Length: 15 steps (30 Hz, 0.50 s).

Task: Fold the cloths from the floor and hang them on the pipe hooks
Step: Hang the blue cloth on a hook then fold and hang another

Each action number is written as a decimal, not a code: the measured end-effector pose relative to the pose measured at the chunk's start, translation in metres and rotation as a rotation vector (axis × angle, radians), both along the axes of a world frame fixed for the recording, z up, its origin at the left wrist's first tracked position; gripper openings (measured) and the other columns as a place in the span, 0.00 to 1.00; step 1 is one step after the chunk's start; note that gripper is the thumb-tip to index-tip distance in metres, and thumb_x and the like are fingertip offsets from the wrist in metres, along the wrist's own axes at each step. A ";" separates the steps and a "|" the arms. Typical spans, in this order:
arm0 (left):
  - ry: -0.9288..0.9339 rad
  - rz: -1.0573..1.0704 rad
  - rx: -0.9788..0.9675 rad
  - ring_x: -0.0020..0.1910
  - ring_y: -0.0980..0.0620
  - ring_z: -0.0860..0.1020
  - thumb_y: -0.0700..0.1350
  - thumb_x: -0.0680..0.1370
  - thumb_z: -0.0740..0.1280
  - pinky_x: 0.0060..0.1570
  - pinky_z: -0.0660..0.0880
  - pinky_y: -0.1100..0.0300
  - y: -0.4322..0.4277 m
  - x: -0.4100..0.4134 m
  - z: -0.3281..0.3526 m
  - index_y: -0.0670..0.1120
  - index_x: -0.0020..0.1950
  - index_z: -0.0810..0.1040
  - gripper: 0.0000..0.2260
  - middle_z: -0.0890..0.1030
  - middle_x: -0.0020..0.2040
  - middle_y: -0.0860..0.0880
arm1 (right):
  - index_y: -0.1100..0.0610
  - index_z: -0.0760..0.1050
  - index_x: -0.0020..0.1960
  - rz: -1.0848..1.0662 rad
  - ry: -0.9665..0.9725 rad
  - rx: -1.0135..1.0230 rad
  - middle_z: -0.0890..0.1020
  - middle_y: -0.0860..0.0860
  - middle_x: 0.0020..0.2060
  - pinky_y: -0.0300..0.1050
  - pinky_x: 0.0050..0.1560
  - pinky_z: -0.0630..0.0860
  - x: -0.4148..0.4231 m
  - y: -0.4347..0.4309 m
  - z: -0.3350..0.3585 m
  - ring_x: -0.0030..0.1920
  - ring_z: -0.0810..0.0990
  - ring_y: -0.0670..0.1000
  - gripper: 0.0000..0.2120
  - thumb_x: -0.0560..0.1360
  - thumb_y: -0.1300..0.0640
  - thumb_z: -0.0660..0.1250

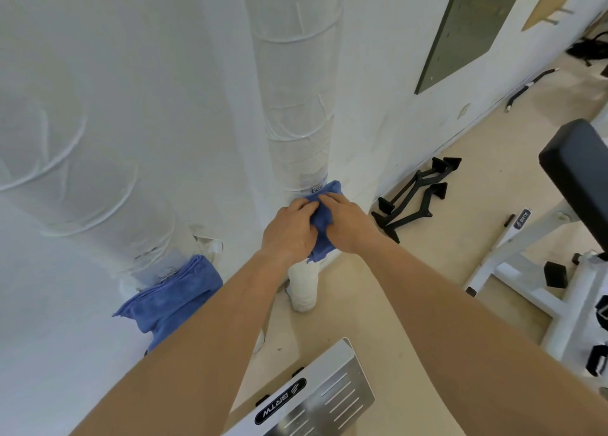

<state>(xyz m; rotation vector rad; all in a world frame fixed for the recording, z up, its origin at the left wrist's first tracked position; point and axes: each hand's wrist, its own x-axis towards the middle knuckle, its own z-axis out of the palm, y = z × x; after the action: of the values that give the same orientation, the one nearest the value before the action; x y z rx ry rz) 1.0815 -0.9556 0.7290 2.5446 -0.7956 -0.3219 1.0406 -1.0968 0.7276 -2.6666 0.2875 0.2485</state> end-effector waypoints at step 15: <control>0.044 0.060 0.195 0.75 0.45 0.64 0.53 0.83 0.60 0.72 0.64 0.51 0.111 -0.061 0.086 0.48 0.80 0.58 0.27 0.63 0.79 0.46 | 0.55 0.67 0.69 0.011 0.063 -0.083 0.68 0.55 0.67 0.56 0.58 0.75 -0.074 0.041 0.097 0.61 0.71 0.60 0.19 0.79 0.56 0.59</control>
<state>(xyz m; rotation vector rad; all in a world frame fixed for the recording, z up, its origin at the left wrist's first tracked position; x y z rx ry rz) 1.0208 -0.8443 0.8152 2.7253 -0.7001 -0.4545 0.9665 -1.0554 0.8248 -2.7461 0.3097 0.3307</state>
